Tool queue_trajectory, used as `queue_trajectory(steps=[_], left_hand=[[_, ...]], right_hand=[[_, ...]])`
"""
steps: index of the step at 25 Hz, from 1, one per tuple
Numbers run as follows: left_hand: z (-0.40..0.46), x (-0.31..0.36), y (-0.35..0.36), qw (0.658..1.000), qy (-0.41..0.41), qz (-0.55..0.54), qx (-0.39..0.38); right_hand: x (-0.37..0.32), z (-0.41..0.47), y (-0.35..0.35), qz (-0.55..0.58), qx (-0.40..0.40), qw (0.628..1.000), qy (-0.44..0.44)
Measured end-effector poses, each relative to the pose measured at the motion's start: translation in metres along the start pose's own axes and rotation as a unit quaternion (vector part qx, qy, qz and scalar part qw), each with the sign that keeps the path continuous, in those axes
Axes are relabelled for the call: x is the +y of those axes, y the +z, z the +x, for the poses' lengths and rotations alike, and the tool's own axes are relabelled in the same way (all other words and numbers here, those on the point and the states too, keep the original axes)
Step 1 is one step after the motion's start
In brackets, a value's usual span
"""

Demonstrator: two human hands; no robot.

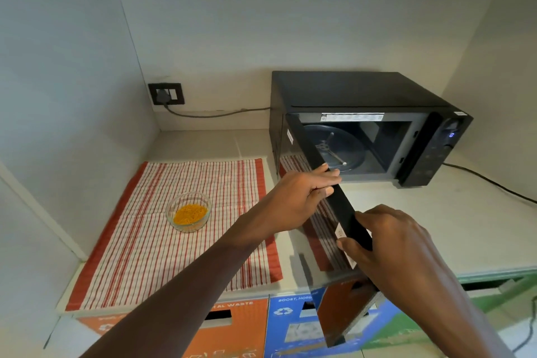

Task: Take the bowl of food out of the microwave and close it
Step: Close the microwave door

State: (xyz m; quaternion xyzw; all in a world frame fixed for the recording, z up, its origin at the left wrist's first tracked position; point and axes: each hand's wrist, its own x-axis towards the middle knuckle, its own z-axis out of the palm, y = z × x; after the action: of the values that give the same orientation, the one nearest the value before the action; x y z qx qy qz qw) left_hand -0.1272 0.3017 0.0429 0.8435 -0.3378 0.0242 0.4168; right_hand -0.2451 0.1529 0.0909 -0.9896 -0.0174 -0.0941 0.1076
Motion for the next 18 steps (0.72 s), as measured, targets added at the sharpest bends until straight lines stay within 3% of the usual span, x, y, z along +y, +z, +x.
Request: queue_trajectory(steps=[14,18], left_hand=[[0.072,0.040,0.050,0.991,-0.009,0.130,-0.026],[0.095,0.044,0.068,0.976,-0.005,0.220,-0.009]], right_hand=[[0.130,0.037,-0.016,0.018,0.036,0.999,-0.005],[0.166,0.056,-0.016,0.042,0.066,0.996,-0.032]])
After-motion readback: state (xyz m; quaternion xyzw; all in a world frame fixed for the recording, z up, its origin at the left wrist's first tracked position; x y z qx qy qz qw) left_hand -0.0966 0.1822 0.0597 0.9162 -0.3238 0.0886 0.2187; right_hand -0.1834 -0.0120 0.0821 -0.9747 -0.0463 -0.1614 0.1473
